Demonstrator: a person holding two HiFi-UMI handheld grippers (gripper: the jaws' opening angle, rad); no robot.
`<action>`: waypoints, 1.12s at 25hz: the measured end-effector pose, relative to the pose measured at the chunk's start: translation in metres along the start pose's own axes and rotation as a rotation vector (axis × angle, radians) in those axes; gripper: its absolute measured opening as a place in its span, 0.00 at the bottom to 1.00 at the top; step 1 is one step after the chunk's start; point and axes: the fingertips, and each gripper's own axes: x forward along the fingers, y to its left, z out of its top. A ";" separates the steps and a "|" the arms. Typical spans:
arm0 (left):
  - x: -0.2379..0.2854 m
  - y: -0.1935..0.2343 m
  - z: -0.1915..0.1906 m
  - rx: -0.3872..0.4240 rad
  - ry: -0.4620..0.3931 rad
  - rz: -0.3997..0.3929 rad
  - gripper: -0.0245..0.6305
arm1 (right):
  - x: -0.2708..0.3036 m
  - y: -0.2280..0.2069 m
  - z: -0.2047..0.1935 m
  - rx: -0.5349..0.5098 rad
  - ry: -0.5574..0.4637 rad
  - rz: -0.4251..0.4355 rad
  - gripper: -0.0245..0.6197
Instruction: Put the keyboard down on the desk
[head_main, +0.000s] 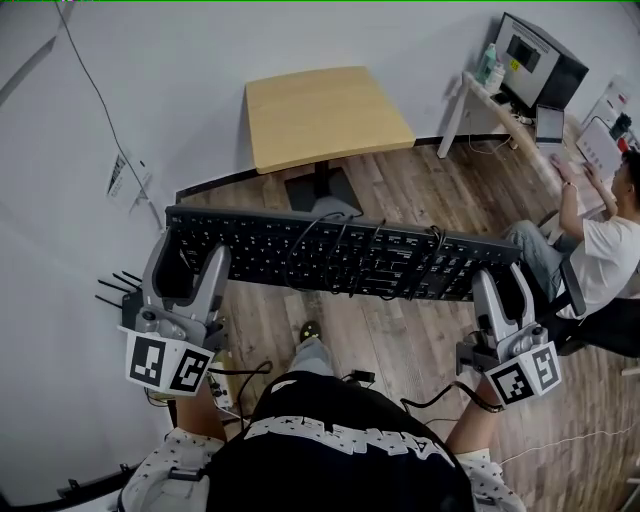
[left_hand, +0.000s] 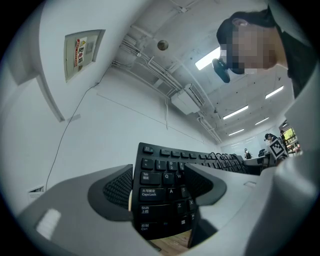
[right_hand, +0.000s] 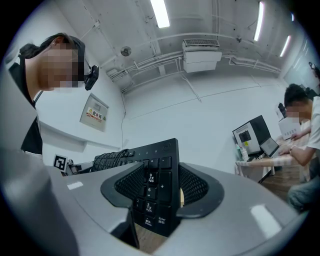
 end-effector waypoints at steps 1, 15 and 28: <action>-0.001 0.000 0.002 -0.002 0.000 0.001 0.50 | 0.000 0.001 0.002 -0.001 0.001 -0.001 0.40; -0.002 0.000 -0.005 0.003 -0.040 0.010 0.50 | 0.002 -0.002 -0.002 -0.014 -0.016 0.011 0.40; -0.009 -0.004 0.002 0.048 -0.076 0.040 0.50 | 0.009 -0.007 -0.006 -0.004 -0.065 0.061 0.40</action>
